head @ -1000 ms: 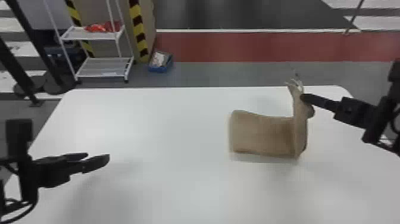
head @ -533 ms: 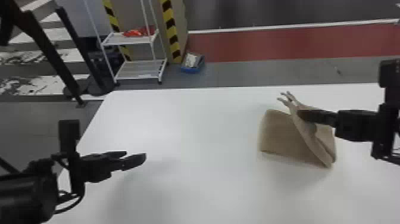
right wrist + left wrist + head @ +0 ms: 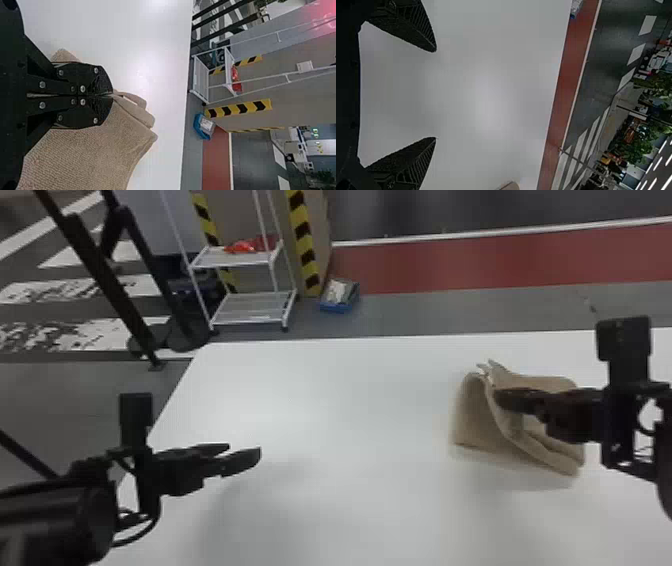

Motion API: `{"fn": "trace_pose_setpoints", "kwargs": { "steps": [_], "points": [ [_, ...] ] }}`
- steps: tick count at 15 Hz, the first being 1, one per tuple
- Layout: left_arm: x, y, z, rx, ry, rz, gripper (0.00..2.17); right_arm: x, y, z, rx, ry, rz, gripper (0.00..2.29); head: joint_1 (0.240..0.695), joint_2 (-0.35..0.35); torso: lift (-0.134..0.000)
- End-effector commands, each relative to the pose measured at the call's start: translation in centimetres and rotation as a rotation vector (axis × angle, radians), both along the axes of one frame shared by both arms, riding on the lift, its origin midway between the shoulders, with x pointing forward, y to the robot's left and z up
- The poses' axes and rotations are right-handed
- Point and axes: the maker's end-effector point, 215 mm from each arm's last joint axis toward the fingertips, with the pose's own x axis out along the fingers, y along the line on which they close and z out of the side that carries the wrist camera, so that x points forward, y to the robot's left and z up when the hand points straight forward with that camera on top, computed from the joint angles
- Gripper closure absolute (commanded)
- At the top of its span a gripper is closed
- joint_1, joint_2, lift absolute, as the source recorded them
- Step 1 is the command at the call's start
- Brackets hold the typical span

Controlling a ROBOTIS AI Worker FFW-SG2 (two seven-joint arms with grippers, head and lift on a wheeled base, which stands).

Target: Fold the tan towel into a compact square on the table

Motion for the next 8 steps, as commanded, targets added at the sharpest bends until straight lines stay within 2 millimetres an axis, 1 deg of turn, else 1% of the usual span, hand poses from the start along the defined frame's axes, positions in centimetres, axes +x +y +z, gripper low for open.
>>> {"fn": "trace_pose_setpoints", "kwargs": {
  "steps": [1,2,3,4,5,6,8],
  "points": [
    [-0.1,0.2,0.0,-0.002,0.000,0.003,0.09,-0.6,1.8,-1.7,-0.016,0.031,0.037,1.73,0.695,0.220,-0.123],
    [0.0,0.1,0.1,-0.002,-0.002,0.002,0.09,-0.6,2.1,-1.9,-0.015,0.028,0.048,1.71,0.695,0.228,-0.123],
    [-0.1,0.1,-0.1,-0.005,0.001,0.003,0.09,-0.6,2.3,-2.2,-0.011,0.026,0.053,1.34,0.695,0.237,-0.123],
    [-0.1,0.1,0.0,-0.003,-0.002,0.002,0.09,-0.8,2.7,-2.4,0.003,0.036,0.059,0.55,0.695,0.244,-0.123],
    [-0.1,0.1,0.0,-0.003,-0.002,0.002,0.09,-1.1,2.7,-2.6,0.009,0.040,0.062,0.00,0.695,0.251,-0.123],
    [0.0,0.1,0.0,-0.003,-0.005,0.002,0.09,-1.3,3.0,-2.3,0.036,0.038,0.067,0.00,0.695,0.254,-0.123],
    [0.0,0.2,0.0,0.000,-0.004,0.003,0.09,-0.6,2.3,0.0,0.109,-0.002,0.050,0.03,0.695,0.259,-0.123]
  ]
}}
